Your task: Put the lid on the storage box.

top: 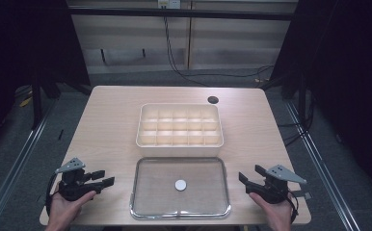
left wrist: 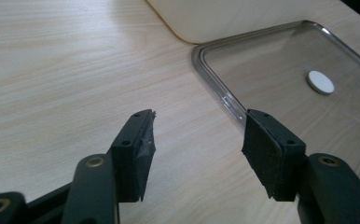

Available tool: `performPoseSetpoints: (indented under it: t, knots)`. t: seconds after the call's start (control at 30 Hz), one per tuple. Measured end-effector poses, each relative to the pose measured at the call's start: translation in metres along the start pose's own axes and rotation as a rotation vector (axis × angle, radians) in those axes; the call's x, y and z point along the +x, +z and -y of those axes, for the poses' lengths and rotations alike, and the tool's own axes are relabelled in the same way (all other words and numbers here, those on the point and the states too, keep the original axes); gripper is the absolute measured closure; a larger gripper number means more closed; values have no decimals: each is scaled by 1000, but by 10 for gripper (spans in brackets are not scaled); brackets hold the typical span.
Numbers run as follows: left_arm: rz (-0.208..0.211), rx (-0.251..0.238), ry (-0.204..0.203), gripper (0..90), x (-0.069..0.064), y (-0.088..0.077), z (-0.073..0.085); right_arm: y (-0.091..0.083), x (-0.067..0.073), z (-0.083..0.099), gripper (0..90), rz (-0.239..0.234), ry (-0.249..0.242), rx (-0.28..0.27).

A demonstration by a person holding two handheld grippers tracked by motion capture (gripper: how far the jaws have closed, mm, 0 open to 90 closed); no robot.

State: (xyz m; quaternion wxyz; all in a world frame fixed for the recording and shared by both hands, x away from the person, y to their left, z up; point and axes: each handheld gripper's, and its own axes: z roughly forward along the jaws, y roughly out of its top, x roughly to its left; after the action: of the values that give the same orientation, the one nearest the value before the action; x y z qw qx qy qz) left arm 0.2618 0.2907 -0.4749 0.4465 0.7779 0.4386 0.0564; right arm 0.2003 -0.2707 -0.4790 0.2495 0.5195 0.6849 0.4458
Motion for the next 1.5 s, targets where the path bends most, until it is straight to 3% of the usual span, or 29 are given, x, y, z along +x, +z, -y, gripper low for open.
performPoseSetpoints:
  t: [0.07, 0.23, 0.33, 0.47, 0.5, 0.53, 0.7, 0.8, 0.83, 0.9, 0.97, 1.03, 1.13, 1.27, 1.4, 1.5]
  knots:
    - [-10, 20, 7, 400, 1, 0, 0, -2, -1, -1, 290, -25, 19, -3]
    - [-3, 35, 9, 384, 1, 1, 1, -5, -2, -2, 337, -37, 59, -11]
    - [7, 23, 15, 372, -3, -3, 0, -9, 1, -5, 394, -64, 54, -3]
    - [25, 30, 18, 403, -7, -6, -2, -7, 6, -5, 375, -55, 52, -19]
    - [20, 28, 22, 406, -8, -6, -3, -6, 6, -5, 381, -72, 63, -8]
    - [20, 34, 49, 429, -11, -7, -6, -4, 7, -7, 383, -82, 57, 4]
    - [15, 9, 66, 449, -19, -7, -11, -4, 11, -15, 385, -101, 49, 14]
    - [31, 12, 72, 454, -22, 1, -15, 2, 15, -18, 385, -119, 35, 27]
    - [45, 14, 53, 452, -21, 4, -17, 5, 16, -18, 383, -121, 37, 35]
    - [29, 4, 29, 443, -20, 8, -20, 10, 18, -18, 379, -134, 35, 73]
    - [50, 7, 9, 405, -18, 10, -27, 14, 21, -21, 371, -142, 27, 103]
    - [58, 6, 12, 402, -19, 13, -34, 19, 22, -27, 345, -152, 31, 118]
    - [60, 26, 49, 419, -20, 18, -44, 29, 30, -42, 309, -183, 7, 154]
    - [69, 64, 71, 426, -22, 32, -52, 35, 32, -51, 300, -199, -3, 158]
    - [75, 79, 56, 450, -20, 46, -46, 54, 24, -43, 289, -193, 21, 212]
    - [66, 130, 91, 448, -21, 52, -41, 58, 22, -38, 299, -199, 26, 229]
